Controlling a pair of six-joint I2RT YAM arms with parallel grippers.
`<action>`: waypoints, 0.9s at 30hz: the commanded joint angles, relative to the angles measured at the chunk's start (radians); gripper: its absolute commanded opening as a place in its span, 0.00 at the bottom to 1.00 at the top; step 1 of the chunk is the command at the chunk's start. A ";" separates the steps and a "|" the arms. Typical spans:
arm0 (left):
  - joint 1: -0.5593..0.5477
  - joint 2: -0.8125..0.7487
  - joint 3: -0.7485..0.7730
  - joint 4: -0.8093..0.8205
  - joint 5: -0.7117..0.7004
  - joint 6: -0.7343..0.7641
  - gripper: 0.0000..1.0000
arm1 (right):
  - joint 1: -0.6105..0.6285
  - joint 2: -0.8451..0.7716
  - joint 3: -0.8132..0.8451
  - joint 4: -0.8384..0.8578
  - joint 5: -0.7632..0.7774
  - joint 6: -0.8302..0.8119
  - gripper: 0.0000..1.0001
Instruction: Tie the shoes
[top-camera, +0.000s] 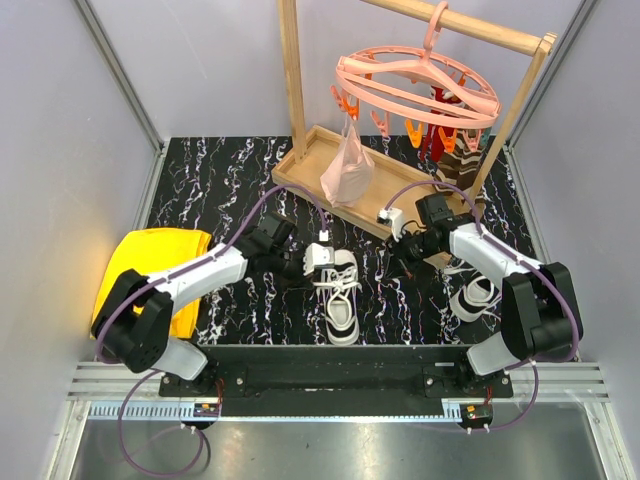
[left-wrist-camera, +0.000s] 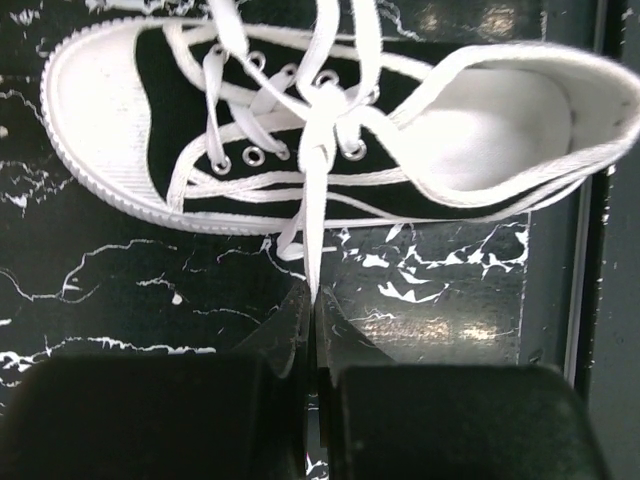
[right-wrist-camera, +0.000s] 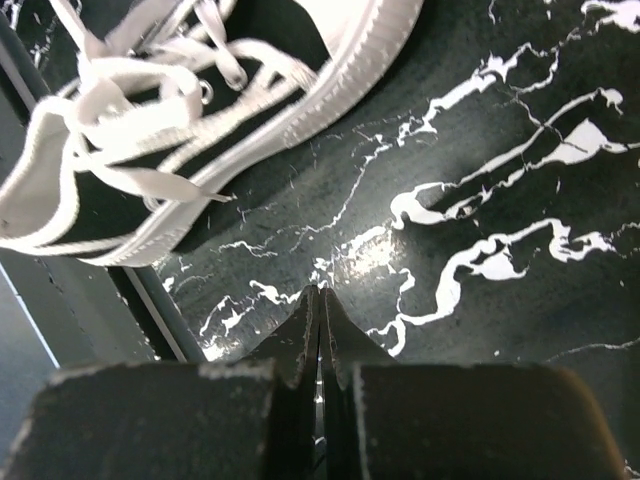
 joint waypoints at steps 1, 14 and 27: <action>0.010 0.034 0.015 -0.013 0.001 0.034 0.00 | -0.009 -0.036 -0.010 -0.019 0.008 -0.035 0.00; 0.006 0.108 0.105 -0.001 0.010 0.042 0.16 | -0.006 0.056 0.119 -0.063 -0.297 0.028 0.52; 0.006 0.122 0.121 0.014 0.018 0.013 0.48 | 0.092 0.120 0.119 -0.121 -0.310 -0.033 0.65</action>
